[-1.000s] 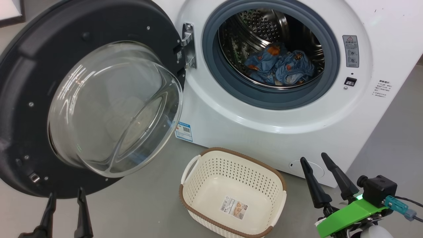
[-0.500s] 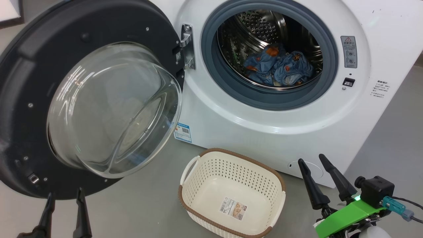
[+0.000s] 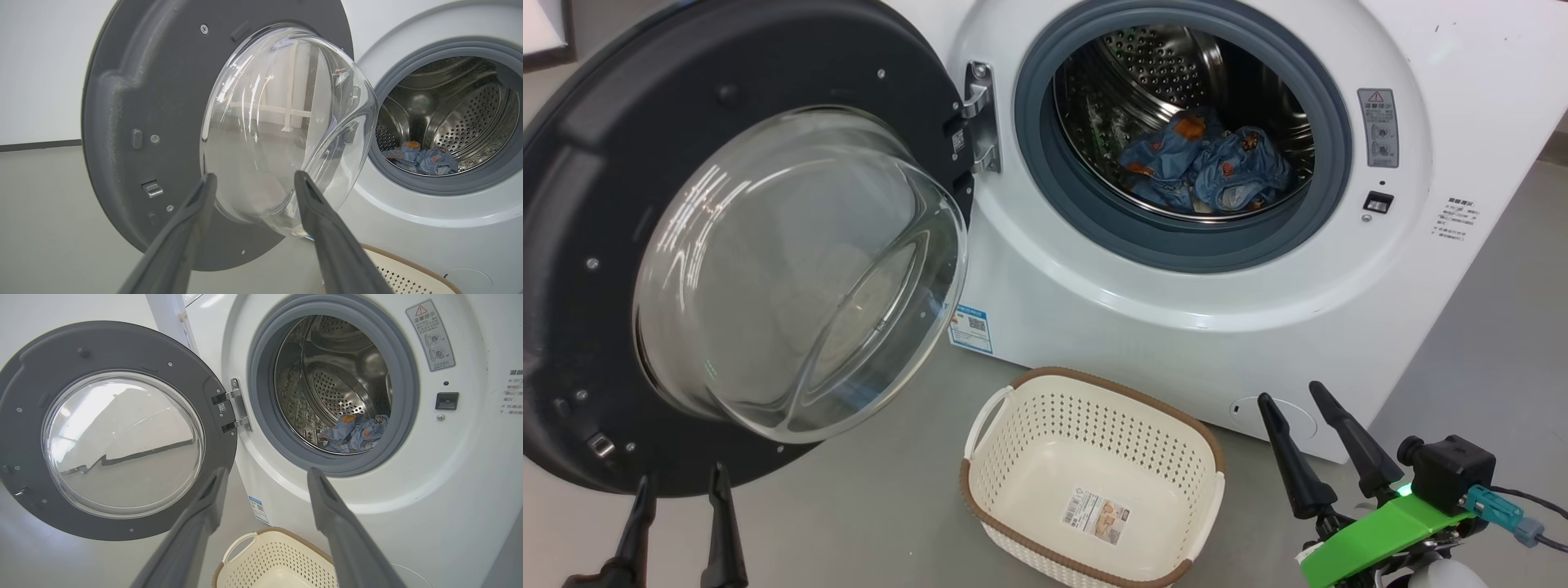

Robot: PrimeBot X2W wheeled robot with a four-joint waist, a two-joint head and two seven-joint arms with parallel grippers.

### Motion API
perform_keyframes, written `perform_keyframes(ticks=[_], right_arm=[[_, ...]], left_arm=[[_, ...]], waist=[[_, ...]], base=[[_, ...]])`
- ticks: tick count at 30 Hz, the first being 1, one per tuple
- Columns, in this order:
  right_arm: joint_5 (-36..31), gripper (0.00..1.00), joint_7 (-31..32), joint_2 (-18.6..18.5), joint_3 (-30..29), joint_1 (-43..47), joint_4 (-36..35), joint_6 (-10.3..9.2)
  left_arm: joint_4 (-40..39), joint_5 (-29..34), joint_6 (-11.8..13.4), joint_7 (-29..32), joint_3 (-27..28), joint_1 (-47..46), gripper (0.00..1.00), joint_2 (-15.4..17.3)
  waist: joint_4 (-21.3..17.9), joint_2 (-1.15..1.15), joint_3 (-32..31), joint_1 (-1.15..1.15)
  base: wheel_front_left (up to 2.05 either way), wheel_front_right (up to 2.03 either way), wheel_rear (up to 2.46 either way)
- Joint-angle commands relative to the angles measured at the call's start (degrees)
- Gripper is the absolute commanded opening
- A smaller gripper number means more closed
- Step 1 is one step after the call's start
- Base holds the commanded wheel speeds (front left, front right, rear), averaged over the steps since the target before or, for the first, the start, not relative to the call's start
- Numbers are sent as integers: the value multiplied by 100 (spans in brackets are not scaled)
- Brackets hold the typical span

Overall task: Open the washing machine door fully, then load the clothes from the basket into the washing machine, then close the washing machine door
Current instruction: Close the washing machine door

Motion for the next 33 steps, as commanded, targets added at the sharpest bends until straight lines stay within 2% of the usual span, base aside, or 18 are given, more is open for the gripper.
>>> perform_keyframes(ticks=[1,13,14,15,16,18,19,20,33], right_arm=[[3,100,-27,-27,112,-70,-123,9],[13,100,-27,-10,120,-43,-136,9],[13,100,-27,-8,119,-41,-138,9],[13,100,-27,-7,115,-39,-140,9],[12,100,-27,-6,111,-37,-141,9],[10,100,-27,-2,105,-35,-142,9],[9,100,-27,0,103,-36,-143,9],[8,100,-27,1,101,-37,-145,9],[-24,100,-27,45,28,-49,-180,9]], left_arm=[[-165,-23,53,-21,164,-91,100,125],[-273,-71,83,43,174,-109,100,237],[-292,-74,81,56,180,-117,91,260],[-315,-72,81,64,181,-122,78,278],[-343,-68,82,72,181,-126,57,298],[-408,-71,82,88,195,-143,33,342],[-445,-80,79,104,208,-157,9,368],[-481,-87,70,117,223,-176,0,404],[-1411,-517,-89,753,670,-828,0,1042]], waist=[[-4,0,1,0],[-1,0,15,0],[3,0,19,0],[8,0,25,0],[14,0,30,0],[26,0,45,0],[32,0,53,0],[38,0,63,0],[152,0,178,0]], base=[[0,0,0],[0,0,0],[0,0,0],[0,0,0],[0,0,0],[0,0,0],[0,0,0],[0,0,0],[0,0,0]])
